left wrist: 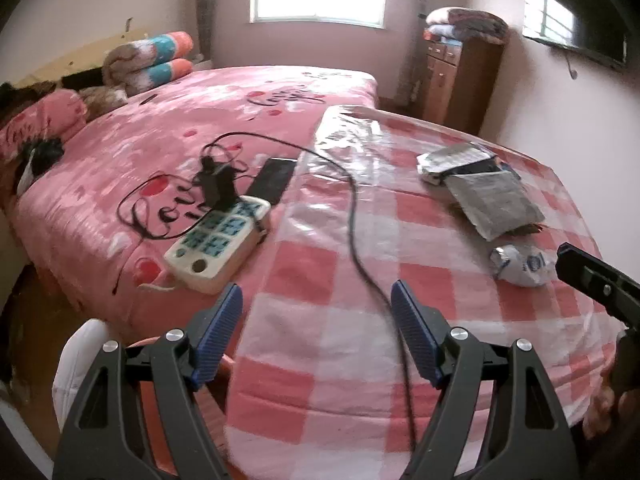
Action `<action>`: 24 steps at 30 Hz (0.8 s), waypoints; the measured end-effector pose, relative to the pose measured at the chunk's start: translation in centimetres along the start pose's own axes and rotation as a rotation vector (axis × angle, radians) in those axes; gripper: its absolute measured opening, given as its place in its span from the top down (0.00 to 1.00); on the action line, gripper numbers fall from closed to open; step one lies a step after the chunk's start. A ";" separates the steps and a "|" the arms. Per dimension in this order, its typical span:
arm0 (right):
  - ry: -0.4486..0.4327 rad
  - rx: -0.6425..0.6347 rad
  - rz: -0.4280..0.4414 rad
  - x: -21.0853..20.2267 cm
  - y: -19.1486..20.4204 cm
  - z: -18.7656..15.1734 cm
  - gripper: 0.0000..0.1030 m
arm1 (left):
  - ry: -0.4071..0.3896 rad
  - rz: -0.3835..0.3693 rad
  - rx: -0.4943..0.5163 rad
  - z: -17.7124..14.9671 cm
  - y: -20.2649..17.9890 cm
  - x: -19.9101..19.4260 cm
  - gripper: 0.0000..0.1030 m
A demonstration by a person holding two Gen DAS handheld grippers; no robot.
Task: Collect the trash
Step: 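Return both open tools from the bucket to the trash on the bed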
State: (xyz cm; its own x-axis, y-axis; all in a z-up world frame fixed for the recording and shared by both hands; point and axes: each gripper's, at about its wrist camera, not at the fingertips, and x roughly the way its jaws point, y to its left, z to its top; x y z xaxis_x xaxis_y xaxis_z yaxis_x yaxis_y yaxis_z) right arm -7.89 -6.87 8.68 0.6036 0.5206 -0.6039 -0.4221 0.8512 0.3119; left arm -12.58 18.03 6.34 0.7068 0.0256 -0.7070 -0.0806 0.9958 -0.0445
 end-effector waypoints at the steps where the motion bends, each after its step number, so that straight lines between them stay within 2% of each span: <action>1: -0.003 0.009 -0.006 -0.2 -0.6 0.0 0.11 | 0.000 -0.006 0.009 0.1 -0.5 0.1 0.25; 14: -0.043 0.065 -0.095 -2.7 -6.3 -0.2 0.11 | 0.024 -0.075 0.100 1.0 -6.3 1.5 0.25; 19: -0.022 0.070 -0.099 -2.6 -7.8 -0.4 0.11 | 0.017 -0.104 0.134 2.1 -8.0 2.1 0.25; 24: 0.030 0.038 -0.075 -2.1 -8.9 -0.2 0.11 | 0.006 -0.190 0.192 4.9 -9.7 3.8 0.25</action>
State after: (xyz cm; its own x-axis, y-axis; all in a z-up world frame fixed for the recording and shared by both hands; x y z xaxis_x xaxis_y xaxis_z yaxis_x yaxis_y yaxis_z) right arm -5.52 -15.57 6.99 0.6115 0.4535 -0.6483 -0.3503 0.8899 0.2922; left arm -5.65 8.88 7.49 0.6924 -0.1635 -0.7028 0.1881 0.9812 -0.0430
